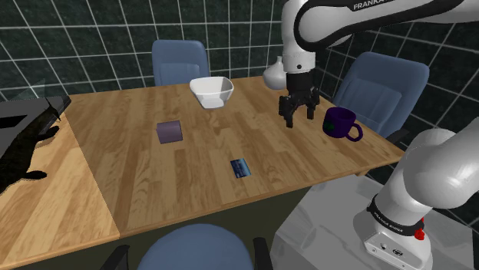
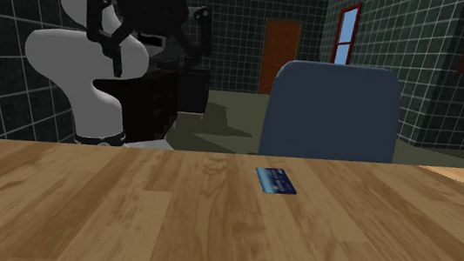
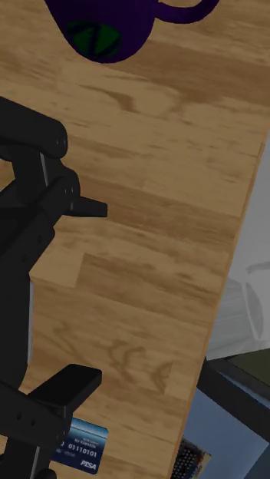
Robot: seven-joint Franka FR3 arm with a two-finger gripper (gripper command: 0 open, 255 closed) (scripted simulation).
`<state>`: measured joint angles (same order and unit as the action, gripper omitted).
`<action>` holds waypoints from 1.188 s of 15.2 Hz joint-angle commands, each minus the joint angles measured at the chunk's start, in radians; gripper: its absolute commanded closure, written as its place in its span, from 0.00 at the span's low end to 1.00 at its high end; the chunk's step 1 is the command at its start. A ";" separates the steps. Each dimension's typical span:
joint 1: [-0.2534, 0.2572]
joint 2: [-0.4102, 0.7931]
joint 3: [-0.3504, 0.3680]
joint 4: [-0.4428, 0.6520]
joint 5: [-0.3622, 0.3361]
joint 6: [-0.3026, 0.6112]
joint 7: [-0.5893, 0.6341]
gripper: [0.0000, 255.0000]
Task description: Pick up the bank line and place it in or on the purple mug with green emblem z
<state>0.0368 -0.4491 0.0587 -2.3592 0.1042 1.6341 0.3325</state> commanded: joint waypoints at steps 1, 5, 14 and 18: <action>0.011 0.071 0.019 0.032 0.038 0.014 0.045 0.00; 0.034 0.215 0.053 0.100 0.108 0.046 0.125 0.00; 0.082 0.555 0.107 0.312 0.245 0.094 0.282 0.00; 0.096 0.644 0.119 0.367 0.278 0.112 0.318 0.00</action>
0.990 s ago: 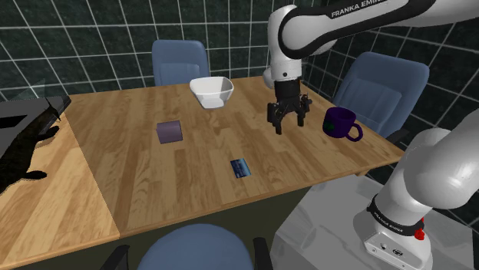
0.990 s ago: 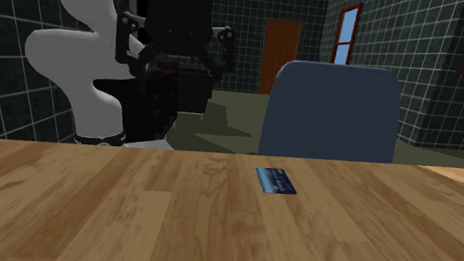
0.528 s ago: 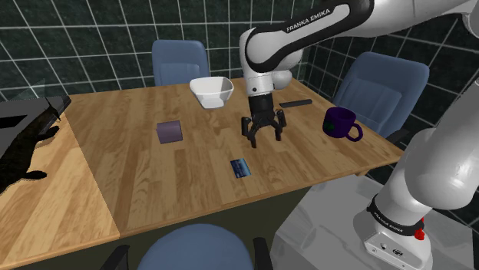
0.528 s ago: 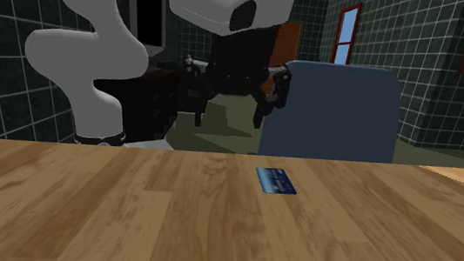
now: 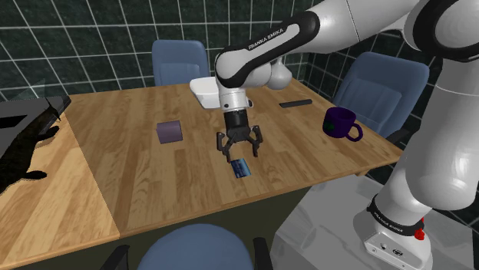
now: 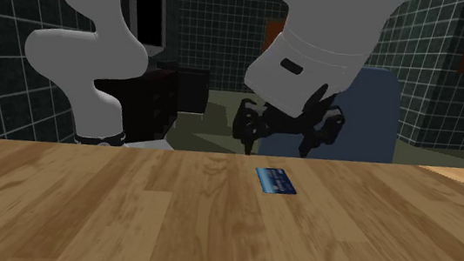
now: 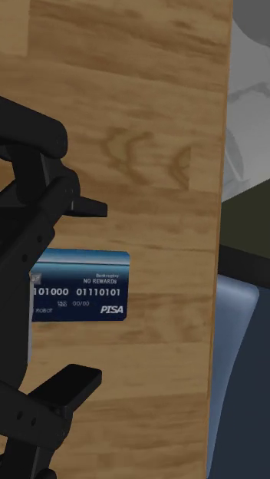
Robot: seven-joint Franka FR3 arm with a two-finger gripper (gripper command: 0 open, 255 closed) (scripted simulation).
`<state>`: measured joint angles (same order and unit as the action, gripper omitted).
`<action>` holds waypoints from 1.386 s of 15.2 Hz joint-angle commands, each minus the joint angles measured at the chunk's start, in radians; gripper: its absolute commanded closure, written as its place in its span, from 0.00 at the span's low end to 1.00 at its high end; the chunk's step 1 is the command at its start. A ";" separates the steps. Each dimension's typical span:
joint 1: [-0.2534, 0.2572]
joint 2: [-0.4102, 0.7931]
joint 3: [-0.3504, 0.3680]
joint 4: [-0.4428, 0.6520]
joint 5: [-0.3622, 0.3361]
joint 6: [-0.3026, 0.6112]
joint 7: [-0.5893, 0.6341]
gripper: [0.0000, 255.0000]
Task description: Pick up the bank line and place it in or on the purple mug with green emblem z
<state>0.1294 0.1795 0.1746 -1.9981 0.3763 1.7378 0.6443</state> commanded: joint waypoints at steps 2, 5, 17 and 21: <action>0.008 0.015 0.006 -0.019 0.011 0.034 0.003 0.00; 0.016 0.016 0.012 -0.055 0.019 0.072 -0.001 0.00; 0.019 0.017 0.015 -0.073 0.023 0.092 -0.003 1.00; 0.020 0.017 0.015 -0.073 0.023 0.092 -0.003 1.00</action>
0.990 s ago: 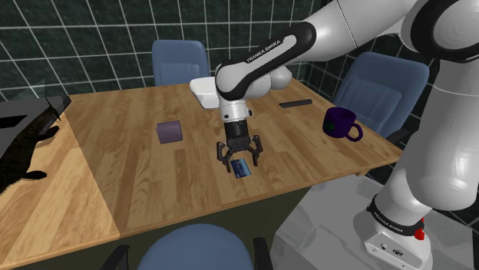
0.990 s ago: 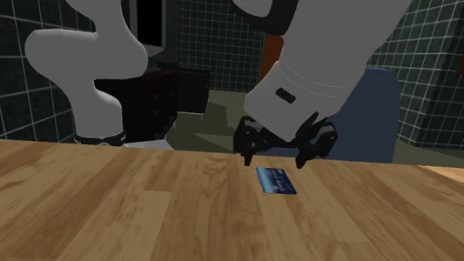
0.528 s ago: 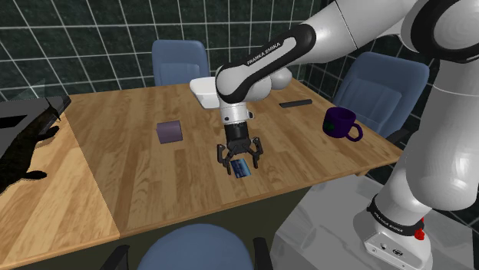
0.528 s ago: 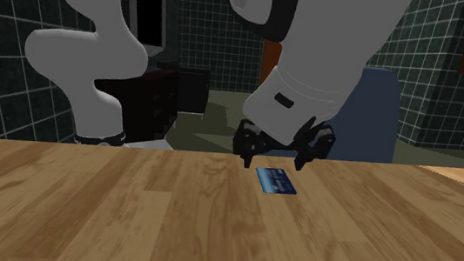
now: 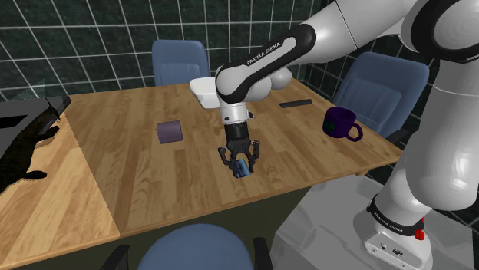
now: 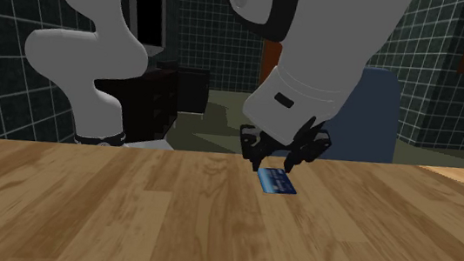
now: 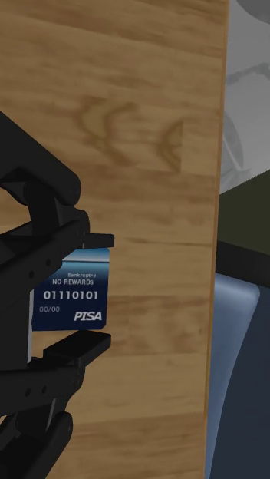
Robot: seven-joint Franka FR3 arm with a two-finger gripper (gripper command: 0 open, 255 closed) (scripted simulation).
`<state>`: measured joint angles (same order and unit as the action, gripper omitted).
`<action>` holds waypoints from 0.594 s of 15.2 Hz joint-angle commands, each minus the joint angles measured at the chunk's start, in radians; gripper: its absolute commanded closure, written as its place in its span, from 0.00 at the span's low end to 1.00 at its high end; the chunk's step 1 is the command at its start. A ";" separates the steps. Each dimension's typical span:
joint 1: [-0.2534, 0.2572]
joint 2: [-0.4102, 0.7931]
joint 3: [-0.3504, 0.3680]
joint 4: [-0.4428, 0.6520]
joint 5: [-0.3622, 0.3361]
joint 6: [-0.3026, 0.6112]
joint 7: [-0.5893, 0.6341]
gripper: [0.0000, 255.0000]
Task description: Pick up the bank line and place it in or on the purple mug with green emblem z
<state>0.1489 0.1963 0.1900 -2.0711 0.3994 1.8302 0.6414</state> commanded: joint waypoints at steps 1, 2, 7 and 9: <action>0.000 0.000 0.000 0.000 0.000 0.000 0.000 1.00; 0.000 0.000 0.000 0.000 0.000 0.000 0.000 1.00; -0.003 -0.029 -0.001 0.018 0.000 -0.046 0.014 1.00; -0.004 -0.043 -0.001 0.029 -0.001 -0.069 0.021 1.00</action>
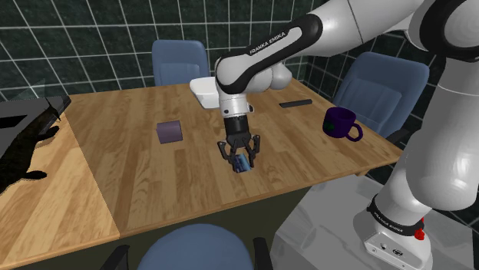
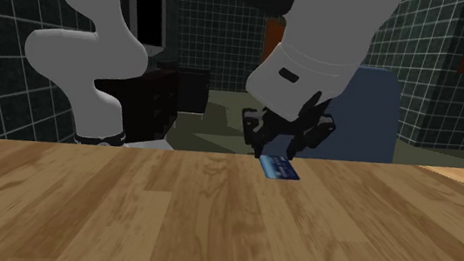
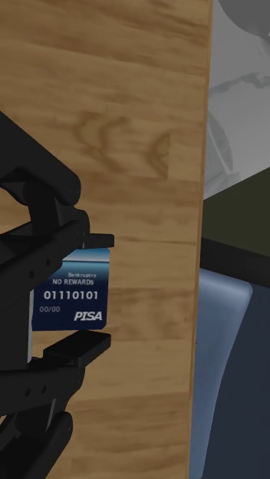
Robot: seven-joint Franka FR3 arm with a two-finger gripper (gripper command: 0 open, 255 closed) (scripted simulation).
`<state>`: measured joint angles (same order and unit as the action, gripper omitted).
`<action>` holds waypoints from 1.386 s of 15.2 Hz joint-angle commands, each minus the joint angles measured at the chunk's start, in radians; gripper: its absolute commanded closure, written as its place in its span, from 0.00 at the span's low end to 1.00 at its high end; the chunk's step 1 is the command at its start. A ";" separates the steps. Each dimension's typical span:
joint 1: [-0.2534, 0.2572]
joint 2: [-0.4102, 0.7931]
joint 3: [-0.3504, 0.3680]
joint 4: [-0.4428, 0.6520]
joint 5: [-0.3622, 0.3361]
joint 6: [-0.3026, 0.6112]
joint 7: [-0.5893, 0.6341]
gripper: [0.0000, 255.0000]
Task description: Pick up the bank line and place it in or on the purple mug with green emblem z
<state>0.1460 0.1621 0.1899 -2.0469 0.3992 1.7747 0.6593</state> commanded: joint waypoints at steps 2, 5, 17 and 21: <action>-0.003 -0.021 -0.001 0.016 0.000 -0.037 0.010 1.00; -0.005 -0.039 -0.002 0.035 0.000 -0.072 0.021 1.00; -0.012 -0.094 -0.005 0.129 0.002 -0.213 0.067 1.00; -0.014 -0.106 -0.006 0.168 0.003 -0.261 0.083 1.00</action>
<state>0.1318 0.0598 0.1830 -1.8892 0.4010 1.5266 0.7359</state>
